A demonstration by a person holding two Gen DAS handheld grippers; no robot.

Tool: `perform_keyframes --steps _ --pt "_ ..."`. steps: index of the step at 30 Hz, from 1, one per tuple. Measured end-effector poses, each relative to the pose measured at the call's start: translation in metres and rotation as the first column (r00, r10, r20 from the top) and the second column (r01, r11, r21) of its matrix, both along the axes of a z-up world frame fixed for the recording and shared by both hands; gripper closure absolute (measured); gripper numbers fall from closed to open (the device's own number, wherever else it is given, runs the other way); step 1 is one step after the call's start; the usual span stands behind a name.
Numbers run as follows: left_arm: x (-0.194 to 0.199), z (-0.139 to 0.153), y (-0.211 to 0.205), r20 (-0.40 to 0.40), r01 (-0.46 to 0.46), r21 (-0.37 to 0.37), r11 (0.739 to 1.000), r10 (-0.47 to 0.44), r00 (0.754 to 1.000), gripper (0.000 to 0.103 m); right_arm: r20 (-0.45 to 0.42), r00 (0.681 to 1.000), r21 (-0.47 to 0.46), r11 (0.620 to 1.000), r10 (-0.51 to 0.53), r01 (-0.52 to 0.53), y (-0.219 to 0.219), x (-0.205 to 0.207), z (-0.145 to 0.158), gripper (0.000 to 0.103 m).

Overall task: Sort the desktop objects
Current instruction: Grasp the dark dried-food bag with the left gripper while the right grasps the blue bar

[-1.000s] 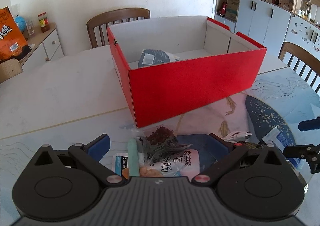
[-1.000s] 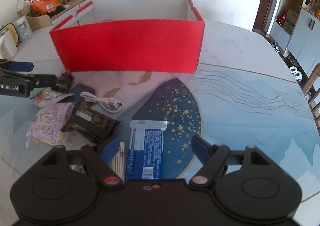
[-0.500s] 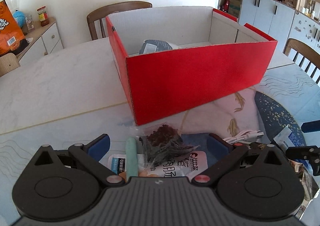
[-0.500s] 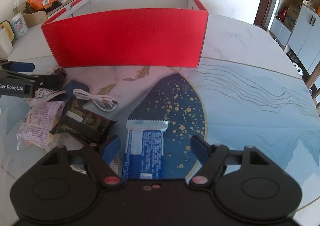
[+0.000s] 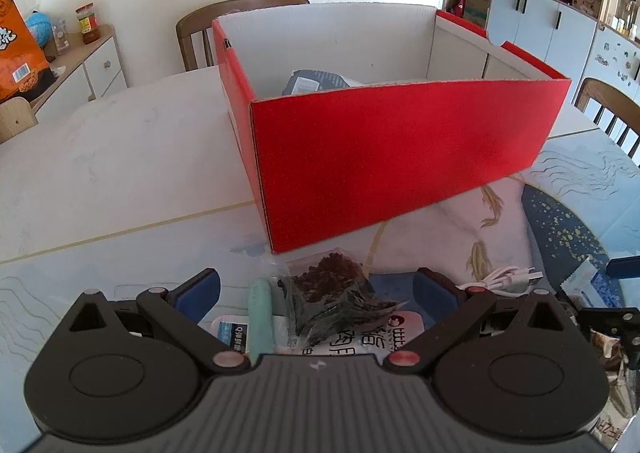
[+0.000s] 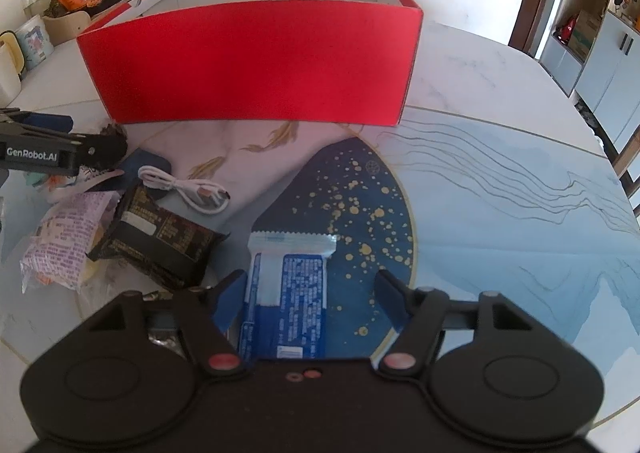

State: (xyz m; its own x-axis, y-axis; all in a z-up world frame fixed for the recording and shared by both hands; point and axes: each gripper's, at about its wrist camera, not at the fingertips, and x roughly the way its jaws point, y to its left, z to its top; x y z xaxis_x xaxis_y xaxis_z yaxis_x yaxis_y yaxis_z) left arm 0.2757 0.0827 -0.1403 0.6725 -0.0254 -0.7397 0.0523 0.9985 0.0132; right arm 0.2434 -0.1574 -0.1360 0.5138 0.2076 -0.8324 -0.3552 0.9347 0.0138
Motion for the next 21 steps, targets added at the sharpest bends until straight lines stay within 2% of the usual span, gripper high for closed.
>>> perform_keyframes --steps 10,21 --pt "0.010 -0.014 0.008 -0.071 -0.053 -0.039 0.998 0.050 0.996 0.000 -0.012 1.000 -0.006 1.000 0.006 -0.006 0.001 0.003 0.001 0.034" --pt "0.009 -0.016 0.000 -0.071 -0.037 0.007 0.999 0.037 0.997 0.000 -0.013 1.000 -0.002 1.000 0.000 0.000 0.001 0.003 0.001 0.034"
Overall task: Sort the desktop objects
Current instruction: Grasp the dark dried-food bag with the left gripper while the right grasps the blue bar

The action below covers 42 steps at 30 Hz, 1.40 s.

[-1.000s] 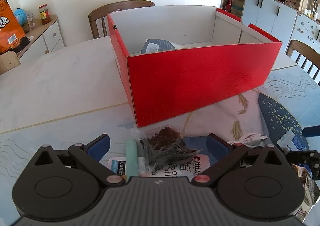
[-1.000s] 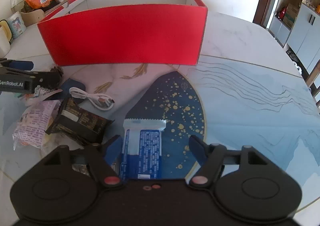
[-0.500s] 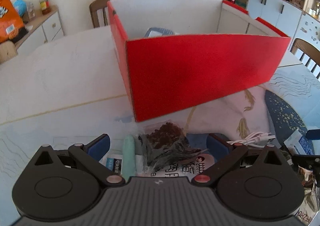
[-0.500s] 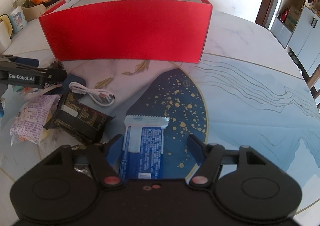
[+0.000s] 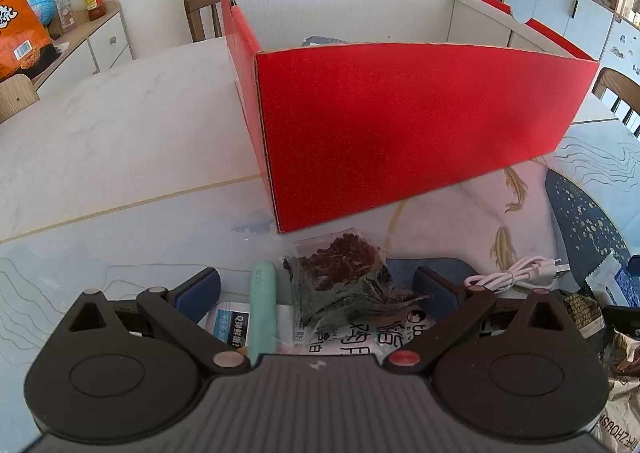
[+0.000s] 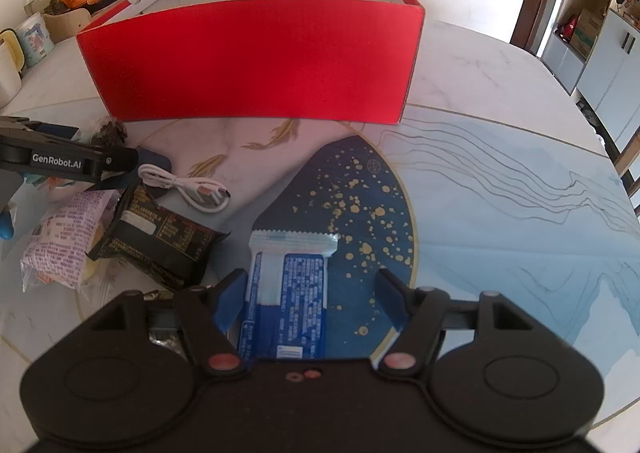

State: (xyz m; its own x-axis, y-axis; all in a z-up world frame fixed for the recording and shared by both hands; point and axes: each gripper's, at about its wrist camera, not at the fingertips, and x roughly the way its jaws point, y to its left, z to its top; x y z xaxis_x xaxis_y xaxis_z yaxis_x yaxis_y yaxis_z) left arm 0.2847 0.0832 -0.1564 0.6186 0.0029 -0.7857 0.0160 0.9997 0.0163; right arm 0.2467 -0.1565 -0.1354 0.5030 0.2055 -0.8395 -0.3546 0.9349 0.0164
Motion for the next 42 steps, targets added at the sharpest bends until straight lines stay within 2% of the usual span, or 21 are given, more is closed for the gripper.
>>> perform_keyframes --steps 9,17,20,22,32,34,42 --pt "0.0012 0.0006 -0.0005 -0.004 0.005 0.001 1.000 -0.005 1.000 0.000 0.003 1.000 0.002 1.000 -0.005 0.005 -0.0028 -0.0007 0.0008 0.039" --pt "0.0006 0.0014 -0.0008 0.006 0.015 0.000 1.000 -0.015 1.000 0.005 0.005 1.000 0.005 1.000 -0.024 0.024 -0.0073 0.0010 0.0027 0.051" --pt "0.0005 0.0028 -0.0020 0.010 0.020 0.000 1.000 -0.020 1.000 0.012 0.006 1.000 0.003 1.000 -0.025 0.025 -0.0074 0.0008 0.0031 0.053" --pt "0.0001 0.0036 -0.0031 0.014 0.025 0.001 1.000 -0.025 1.000 0.018 0.008 1.000 0.005 1.000 -0.028 0.028 -0.0071 0.0008 0.0040 0.058" --pt "-0.0010 0.0065 -0.0048 0.028 0.013 0.002 1.000 -0.013 1.000 0.038 0.004 1.000 0.009 1.000 -0.029 0.028 -0.0064 0.0006 0.0054 0.063" --pt "-0.0017 0.0069 -0.0039 0.031 0.006 0.001 1.000 -0.006 0.999 0.045 0.005 1.000 0.009 1.000 -0.030 0.029 -0.0064 0.0004 0.0053 0.064" --pt "-0.0015 0.0089 -0.0028 0.031 -0.005 0.002 1.000 0.004 1.000 0.052 0.010 0.999 0.017 0.999 -0.034 0.034 -0.0066 -0.0017 0.0058 0.065"
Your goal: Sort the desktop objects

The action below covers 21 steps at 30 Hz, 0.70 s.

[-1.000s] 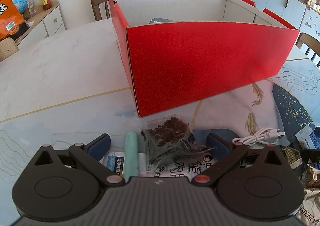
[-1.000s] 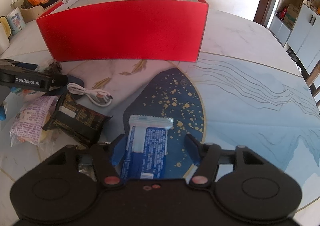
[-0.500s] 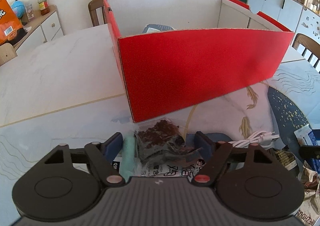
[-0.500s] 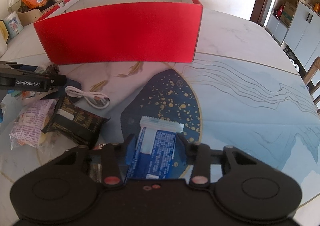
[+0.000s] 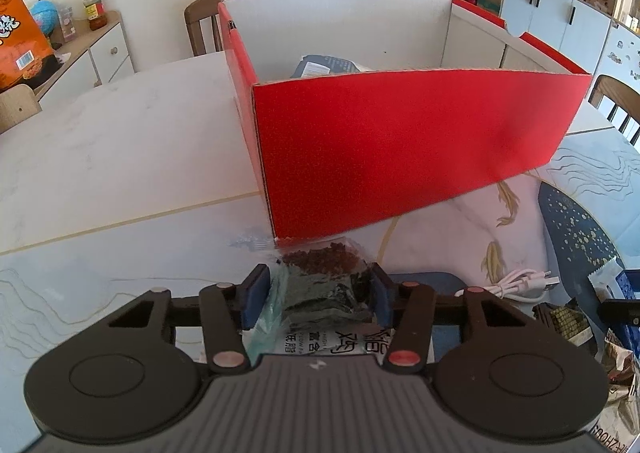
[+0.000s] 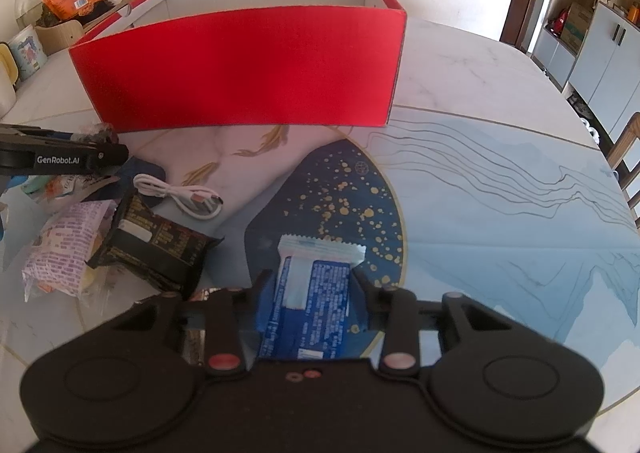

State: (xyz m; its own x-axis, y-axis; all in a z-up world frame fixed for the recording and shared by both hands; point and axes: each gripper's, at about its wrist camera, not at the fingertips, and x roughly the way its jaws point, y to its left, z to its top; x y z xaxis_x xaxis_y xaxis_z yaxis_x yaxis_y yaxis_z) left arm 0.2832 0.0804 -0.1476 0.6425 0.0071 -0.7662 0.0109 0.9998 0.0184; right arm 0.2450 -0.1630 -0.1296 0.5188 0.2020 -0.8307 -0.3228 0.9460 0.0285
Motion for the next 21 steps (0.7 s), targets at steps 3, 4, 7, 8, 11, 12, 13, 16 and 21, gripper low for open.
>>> perform_keyframes --steps 3,4,7,8,11,12,13,16,21 --pt "0.001 0.001 0.001 0.000 -0.012 0.000 1.000 0.012 1.000 0.054 0.006 1.000 -0.002 1.000 -0.006 0.006 0.000 -0.001 0.001 0.065" --pt "0.000 0.001 0.002 0.001 -0.018 0.002 1.000 0.018 1.000 0.055 0.008 1.000 -0.002 1.000 -0.006 0.006 0.000 -0.001 0.001 0.066" --pt "0.001 0.001 0.004 0.000 -0.031 -0.002 1.000 0.031 1.000 0.056 0.014 1.000 -0.005 1.000 -0.004 0.004 0.000 -0.001 0.003 0.066" --pt "0.001 0.002 0.004 0.000 -0.033 -0.002 0.999 0.033 0.999 0.056 0.015 1.000 -0.005 1.000 -0.002 0.002 0.000 0.000 0.003 0.066" --pt "0.000 0.003 0.004 0.006 -0.036 0.000 0.999 0.036 0.999 0.057 0.025 1.000 -0.007 1.000 0.000 0.000 0.000 -0.001 0.006 0.066" --pt "0.000 0.004 0.004 0.009 -0.033 0.003 0.999 0.033 0.999 0.058 0.028 1.000 -0.006 1.000 0.001 -0.001 0.000 -0.001 0.007 0.066" --pt "-0.001 0.005 0.004 0.013 -0.033 0.006 0.999 0.032 0.999 0.058 0.029 1.000 -0.005 1.000 0.002 -0.002 0.000 -0.001 0.008 0.066" --pt "-0.003 0.010 0.003 0.020 -0.030 0.002 1.000 0.030 0.999 0.058 0.035 0.999 -0.004 1.000 0.008 -0.008 0.000 -0.001 0.012 0.066" --pt "-0.007 0.019 0.001 0.038 -0.021 0.001 1.000 0.021 0.999 0.058 0.047 0.999 -0.003 1.000 0.018 -0.018 0.002 -0.001 0.019 0.066"
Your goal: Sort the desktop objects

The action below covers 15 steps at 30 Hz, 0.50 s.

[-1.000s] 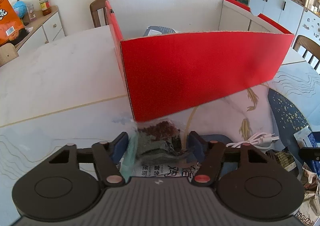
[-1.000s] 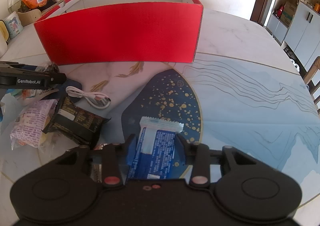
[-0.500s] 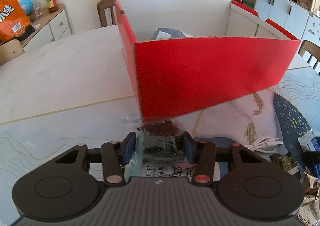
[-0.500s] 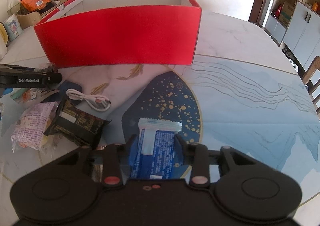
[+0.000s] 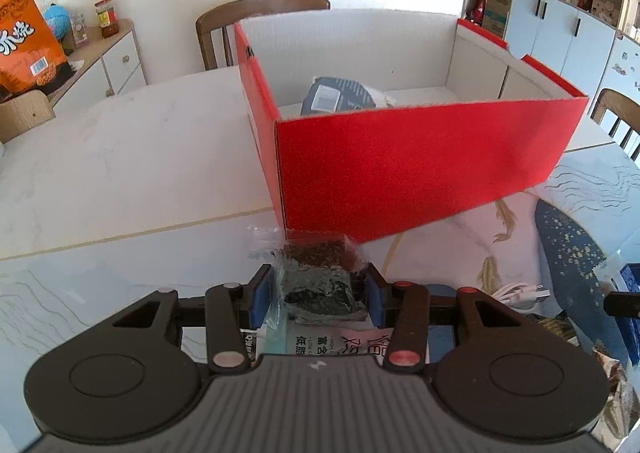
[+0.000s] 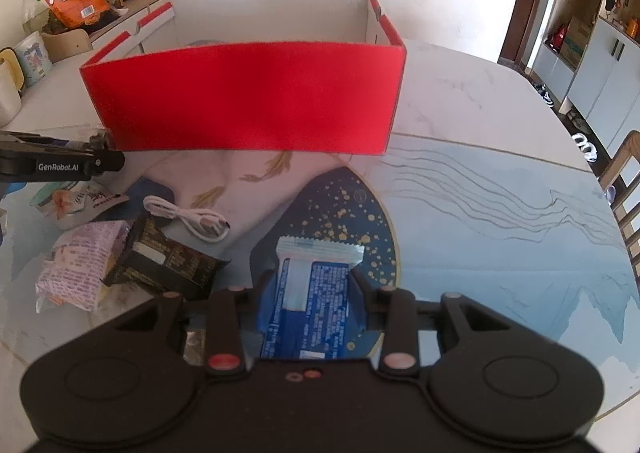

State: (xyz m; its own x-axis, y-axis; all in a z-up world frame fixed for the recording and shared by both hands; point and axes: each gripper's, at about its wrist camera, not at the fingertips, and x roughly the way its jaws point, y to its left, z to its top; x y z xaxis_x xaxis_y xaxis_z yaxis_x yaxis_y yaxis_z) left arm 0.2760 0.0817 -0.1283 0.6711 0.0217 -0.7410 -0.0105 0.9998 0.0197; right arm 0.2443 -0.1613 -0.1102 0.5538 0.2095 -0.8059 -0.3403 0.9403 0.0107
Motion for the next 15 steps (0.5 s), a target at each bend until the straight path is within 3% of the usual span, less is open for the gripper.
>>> perform_keyframes --steps 15 --pt "-0.017 0.036 -0.010 0.049 0.025 0.034 0.999 -0.027 0.998 0.058 0.057 0.998 0.030 0.999 0.025 -0.027 0.008 0.003 0.035 0.066"
